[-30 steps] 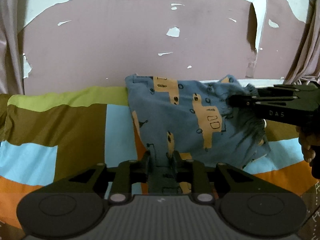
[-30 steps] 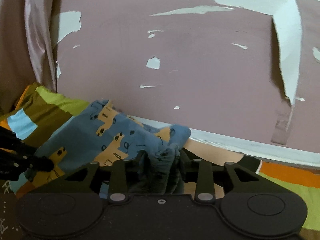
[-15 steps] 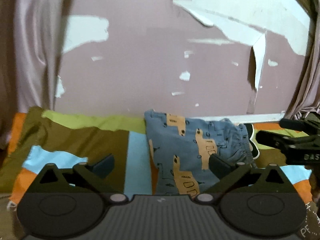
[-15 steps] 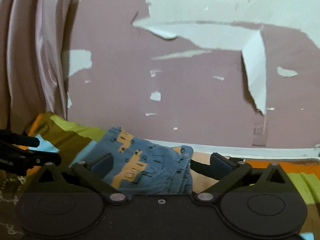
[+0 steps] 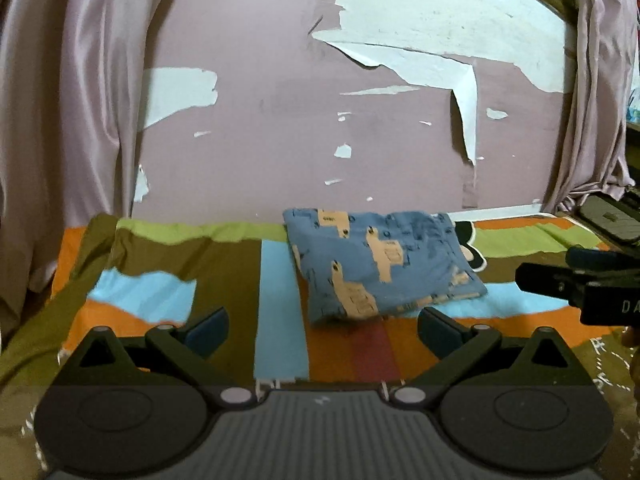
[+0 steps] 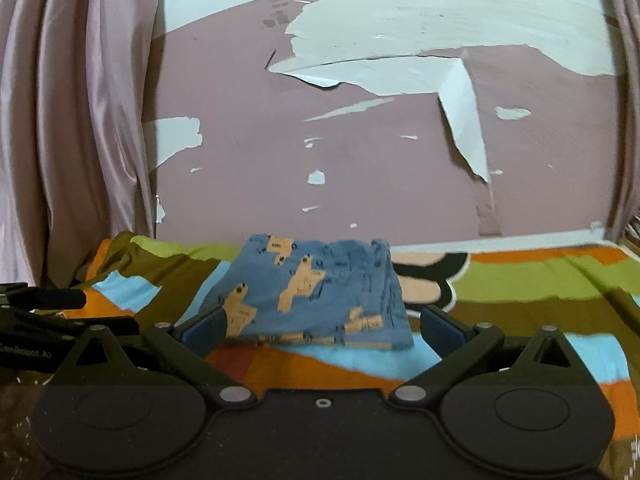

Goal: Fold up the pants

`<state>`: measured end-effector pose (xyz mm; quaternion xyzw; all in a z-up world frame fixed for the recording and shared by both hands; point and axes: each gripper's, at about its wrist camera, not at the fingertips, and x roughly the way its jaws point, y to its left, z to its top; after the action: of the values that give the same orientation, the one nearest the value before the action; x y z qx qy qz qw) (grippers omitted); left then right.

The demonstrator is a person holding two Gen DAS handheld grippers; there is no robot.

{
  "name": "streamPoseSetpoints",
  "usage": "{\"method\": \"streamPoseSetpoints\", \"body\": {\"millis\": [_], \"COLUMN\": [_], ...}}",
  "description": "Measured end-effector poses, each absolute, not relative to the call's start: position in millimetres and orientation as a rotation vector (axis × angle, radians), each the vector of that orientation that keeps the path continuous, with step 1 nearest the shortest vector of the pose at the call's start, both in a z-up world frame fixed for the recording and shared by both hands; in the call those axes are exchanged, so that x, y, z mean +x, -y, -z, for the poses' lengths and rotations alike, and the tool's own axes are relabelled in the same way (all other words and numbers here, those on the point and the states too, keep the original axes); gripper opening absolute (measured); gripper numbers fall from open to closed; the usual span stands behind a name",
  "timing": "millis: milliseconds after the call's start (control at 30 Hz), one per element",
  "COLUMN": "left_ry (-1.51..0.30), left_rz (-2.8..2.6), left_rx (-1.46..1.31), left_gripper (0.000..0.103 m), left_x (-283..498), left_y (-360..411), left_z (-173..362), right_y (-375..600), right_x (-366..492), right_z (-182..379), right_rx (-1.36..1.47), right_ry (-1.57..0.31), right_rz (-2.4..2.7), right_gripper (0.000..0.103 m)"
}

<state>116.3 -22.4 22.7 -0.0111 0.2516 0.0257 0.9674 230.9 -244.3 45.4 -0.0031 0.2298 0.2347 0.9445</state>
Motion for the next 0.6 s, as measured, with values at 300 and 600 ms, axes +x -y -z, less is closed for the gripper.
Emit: {"method": "streamPoseSetpoints", "body": {"millis": [300, 600], "left_ry": [-0.533, -0.539], "left_rz": [-0.052, -0.062], "left_rx": [-0.051, -0.061], "left_gripper": [0.103, 0.103], "left_x": [101, 100], "left_y": [18, 16], "left_z": [-10, -9], "right_y": [247, 247], "right_x": [205, 205], "right_z": [-36, -35], "right_rx": [-0.038, -0.033], "right_ry": [-0.475, -0.48], "right_rz": [-0.455, -0.461], "right_gripper": [0.102, 0.102]}}
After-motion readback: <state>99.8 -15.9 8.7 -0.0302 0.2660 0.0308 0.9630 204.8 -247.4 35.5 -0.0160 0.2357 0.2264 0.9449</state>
